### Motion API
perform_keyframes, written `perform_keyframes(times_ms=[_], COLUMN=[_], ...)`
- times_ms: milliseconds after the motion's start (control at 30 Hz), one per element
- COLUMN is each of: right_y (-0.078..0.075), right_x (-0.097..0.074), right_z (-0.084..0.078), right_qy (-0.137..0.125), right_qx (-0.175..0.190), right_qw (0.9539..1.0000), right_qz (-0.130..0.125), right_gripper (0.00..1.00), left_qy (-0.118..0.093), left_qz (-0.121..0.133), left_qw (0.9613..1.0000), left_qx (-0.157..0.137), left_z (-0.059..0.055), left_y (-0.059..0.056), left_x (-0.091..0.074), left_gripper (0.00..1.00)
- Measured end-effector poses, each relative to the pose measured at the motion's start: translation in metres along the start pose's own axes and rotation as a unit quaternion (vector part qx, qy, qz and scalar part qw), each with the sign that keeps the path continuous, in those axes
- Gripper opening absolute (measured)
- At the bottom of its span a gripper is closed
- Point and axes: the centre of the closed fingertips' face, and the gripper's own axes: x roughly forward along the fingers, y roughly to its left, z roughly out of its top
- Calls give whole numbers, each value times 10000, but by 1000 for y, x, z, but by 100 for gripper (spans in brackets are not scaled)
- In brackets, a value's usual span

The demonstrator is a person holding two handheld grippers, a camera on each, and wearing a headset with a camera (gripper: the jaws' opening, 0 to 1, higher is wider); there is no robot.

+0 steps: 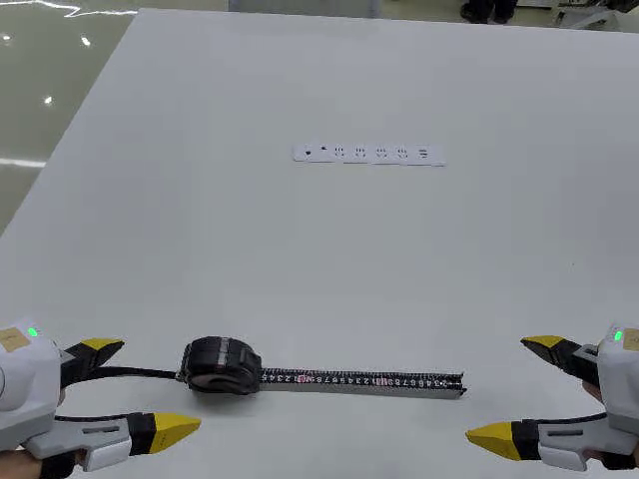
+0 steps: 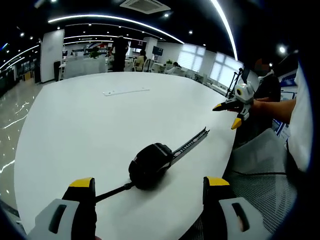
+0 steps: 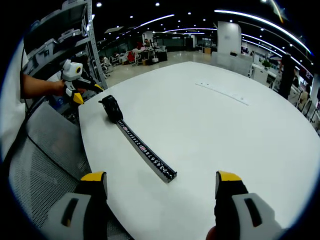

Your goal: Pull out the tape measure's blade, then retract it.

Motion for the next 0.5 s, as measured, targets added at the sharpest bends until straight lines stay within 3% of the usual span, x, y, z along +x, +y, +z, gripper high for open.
perform_keyframes(times_ms=[500], right_y=[8], right_x=[-17], right_z=[-15], right_qy=[-174], right_qx=[499], right_qw=[9984], right_qz=[-211], right_gripper=[95], left_qy=[-194], left_qz=[191], left_qw=[9988], left_qx=[-410], left_z=[-4], left_y=[-4], left_x=[-17], left_gripper=[90])
